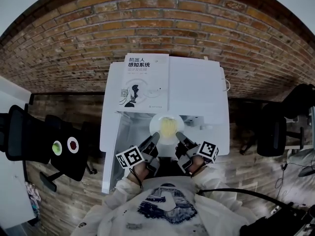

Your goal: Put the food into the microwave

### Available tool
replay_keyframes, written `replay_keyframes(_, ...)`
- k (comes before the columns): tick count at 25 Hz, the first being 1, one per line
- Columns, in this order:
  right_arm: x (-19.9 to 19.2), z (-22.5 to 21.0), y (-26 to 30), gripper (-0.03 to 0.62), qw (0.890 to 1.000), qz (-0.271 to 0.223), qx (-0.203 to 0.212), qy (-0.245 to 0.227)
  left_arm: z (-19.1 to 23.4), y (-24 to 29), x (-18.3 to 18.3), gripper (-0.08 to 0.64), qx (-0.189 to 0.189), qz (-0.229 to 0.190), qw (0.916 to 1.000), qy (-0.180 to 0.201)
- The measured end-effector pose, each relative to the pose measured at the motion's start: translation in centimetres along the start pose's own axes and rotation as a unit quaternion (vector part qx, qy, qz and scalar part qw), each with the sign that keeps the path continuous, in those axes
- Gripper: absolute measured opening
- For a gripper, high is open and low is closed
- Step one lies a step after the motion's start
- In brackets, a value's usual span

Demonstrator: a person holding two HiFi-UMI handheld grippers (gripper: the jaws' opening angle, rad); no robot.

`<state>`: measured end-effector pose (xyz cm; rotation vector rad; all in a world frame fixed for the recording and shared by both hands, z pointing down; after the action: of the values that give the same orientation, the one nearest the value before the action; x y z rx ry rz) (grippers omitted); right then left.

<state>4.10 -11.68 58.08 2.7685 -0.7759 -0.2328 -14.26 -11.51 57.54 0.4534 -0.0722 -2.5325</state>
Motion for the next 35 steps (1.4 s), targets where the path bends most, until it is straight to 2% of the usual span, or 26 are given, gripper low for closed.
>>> replay_keyframes(5,0.3,-1.0,1.4,0.020,1.000,-0.002,-0.006,0.001,1.5,1.0,0.3,0.048,0.009,0.001,0.9999,-0.014)
replay_keyframes(35,1.3,-5.5,7.7,0.020,0.999,-0.021,-0.036,0.028,7.2,6.0,2.3,0.048,0.066,-0.002,0.9978,0.002)
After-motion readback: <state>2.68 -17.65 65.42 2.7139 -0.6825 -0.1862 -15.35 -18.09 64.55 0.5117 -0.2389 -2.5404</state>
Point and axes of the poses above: the fingertips, and each gripper's own axes: y forward along the fingers, z to its left, x out of its top, the point moved 6 cm from there along -y, backward along the fingers, and after that the axes turned 12 degrees about -z, right-handed, at the moved point
